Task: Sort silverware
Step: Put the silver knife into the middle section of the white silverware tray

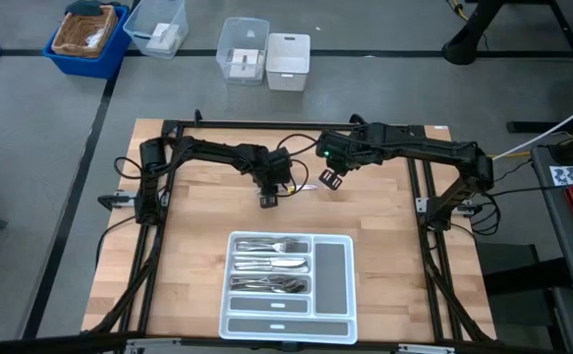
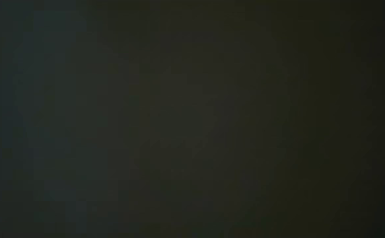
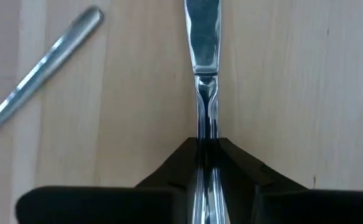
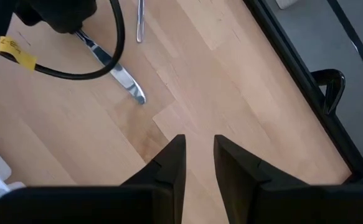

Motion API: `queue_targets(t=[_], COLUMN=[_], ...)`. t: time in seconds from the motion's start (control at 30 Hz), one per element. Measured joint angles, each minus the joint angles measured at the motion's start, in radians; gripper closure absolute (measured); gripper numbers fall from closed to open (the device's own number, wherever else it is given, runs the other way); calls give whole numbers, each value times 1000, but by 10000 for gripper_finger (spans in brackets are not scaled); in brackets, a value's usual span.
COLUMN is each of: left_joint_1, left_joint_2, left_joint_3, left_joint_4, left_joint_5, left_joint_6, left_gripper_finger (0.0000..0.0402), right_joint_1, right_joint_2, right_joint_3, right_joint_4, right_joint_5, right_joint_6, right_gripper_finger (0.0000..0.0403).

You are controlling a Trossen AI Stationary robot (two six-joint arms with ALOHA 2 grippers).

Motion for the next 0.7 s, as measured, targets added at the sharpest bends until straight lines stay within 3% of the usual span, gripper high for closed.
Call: queue_targets(t=[0.5,0.7], left_joint_1=[-14,-16], left_joint_2=[10,13], left_joint_3=[78,79], left_joint_4=[44,62], left_joint_5=[-10,-9], left_joint_6=[1,9], left_gripper_finger=[296,299], right_joint_1=[0,0], right_joint_2=[0,0], right_joint_3=[0,0], right_joint_4=[0,0], right_joint_5=[0,0], right_joint_6=[0,0], right_gripper_finger=[320,320])
